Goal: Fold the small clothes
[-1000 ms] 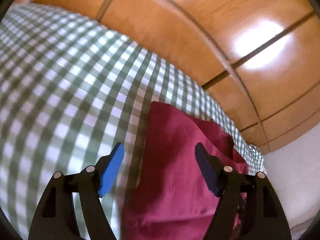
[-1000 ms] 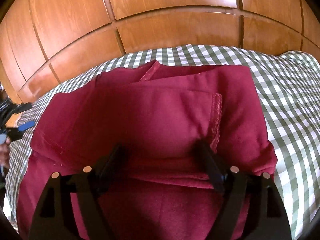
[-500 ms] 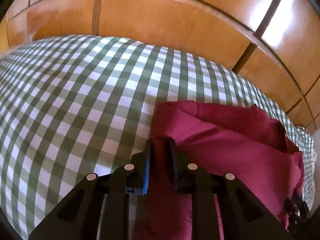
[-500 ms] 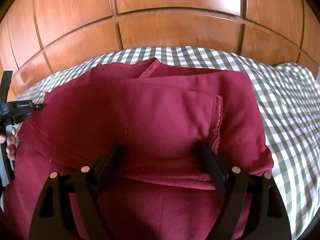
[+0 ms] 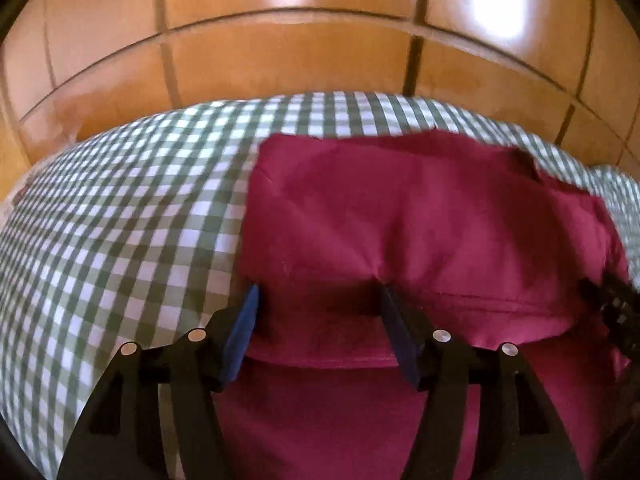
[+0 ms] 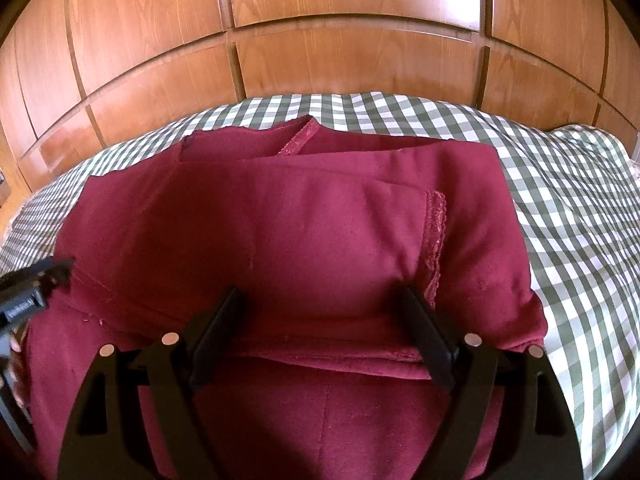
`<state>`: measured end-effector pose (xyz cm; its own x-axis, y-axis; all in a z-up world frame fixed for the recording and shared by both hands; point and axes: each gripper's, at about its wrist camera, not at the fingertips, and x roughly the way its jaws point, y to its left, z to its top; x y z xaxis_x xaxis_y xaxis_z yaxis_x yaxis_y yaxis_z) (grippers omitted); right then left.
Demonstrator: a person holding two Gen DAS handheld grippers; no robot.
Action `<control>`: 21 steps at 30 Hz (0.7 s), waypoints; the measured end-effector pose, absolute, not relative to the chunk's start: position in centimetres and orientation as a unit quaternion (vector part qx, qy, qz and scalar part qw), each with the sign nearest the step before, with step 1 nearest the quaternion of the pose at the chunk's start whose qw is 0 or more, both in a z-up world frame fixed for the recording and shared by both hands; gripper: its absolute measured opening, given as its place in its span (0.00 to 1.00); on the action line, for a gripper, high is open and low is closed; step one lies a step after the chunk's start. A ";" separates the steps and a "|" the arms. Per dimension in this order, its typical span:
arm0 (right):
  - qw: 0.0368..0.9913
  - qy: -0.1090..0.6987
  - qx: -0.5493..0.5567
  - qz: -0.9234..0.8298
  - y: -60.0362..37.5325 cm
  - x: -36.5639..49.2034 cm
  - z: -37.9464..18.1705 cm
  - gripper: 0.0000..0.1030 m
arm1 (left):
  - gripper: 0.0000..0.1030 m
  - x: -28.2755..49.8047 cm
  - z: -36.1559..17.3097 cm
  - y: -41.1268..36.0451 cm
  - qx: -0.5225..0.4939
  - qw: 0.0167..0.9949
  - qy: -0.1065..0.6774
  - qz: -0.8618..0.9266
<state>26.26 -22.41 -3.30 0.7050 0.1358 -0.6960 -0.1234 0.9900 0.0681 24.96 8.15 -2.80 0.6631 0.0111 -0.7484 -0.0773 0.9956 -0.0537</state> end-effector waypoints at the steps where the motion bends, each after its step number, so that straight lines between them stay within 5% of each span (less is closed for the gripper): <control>1: 0.923 0.378 0.009 0.071 -22.4 26.2 -3.3 0.80 | 0.59 24.3 -2.3 8.5 -0.051 0.912 0.407 0.029; 5: 0.923 0.377 0.011 0.073 -22.5 26.2 -3.2 0.80 | 0.73 21.3 -0.3 8.4 -0.049 0.926 0.372 0.035; 18: 0.923 0.379 0.002 0.066 -22.2 26.1 -3.1 0.82 | 0.74 14.6 1.7 8.5 -0.055 0.935 0.349 0.034; 21: 0.922 0.383 -0.008 0.059 -21.9 25.3 -1.8 0.98 | 0.74 13.2 1.7 8.6 -0.058 0.933 0.353 0.030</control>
